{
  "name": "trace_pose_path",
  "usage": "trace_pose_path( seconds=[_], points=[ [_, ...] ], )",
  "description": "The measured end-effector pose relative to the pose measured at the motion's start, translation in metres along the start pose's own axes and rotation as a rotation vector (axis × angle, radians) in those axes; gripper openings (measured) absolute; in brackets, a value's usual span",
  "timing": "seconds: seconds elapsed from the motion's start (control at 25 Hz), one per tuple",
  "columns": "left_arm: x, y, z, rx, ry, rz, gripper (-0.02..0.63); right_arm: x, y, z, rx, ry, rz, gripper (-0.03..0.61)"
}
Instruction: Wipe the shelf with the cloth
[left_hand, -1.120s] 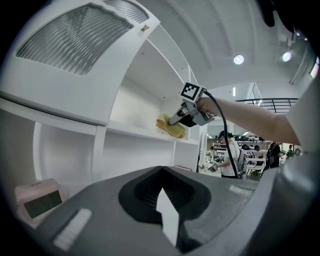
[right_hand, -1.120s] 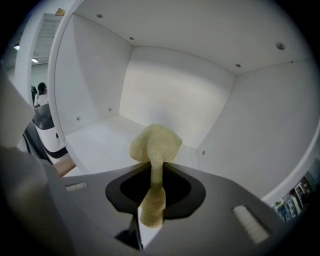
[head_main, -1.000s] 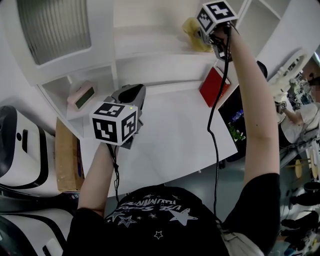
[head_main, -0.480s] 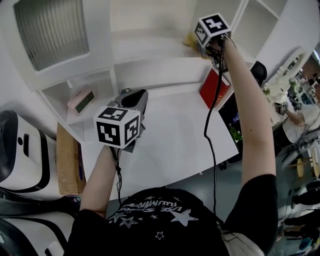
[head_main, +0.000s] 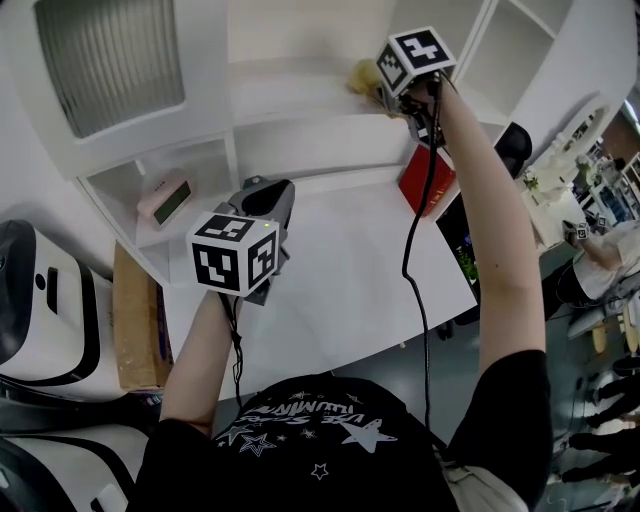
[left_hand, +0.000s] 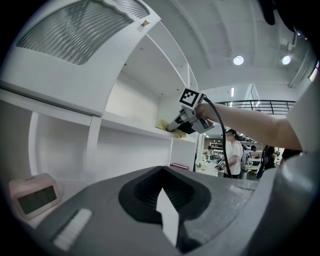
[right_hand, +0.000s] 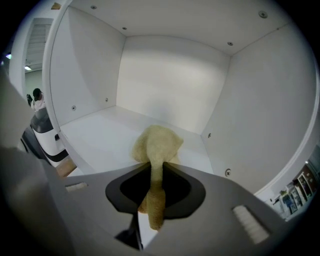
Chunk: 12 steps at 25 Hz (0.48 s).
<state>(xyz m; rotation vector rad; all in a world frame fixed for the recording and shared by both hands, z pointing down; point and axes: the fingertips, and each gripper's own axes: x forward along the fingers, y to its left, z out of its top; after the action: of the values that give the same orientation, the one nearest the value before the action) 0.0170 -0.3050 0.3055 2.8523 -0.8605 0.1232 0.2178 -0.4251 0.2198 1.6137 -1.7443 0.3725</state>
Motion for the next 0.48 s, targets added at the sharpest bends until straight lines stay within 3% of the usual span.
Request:
trace_pose_path(
  seconds=[0.28,0.48],
  points=[
    [-0.015,0.004,-0.004,-0.009,0.000,0.003,0.003,-0.005,0.078,0.024,-0.053,-0.081,0.121,0.084],
    [-0.032,0.009,-0.009,-0.016,0.001,0.007,0.003,-0.010,0.120,0.038,-0.079,-0.121,0.151,0.084]
  ],
)
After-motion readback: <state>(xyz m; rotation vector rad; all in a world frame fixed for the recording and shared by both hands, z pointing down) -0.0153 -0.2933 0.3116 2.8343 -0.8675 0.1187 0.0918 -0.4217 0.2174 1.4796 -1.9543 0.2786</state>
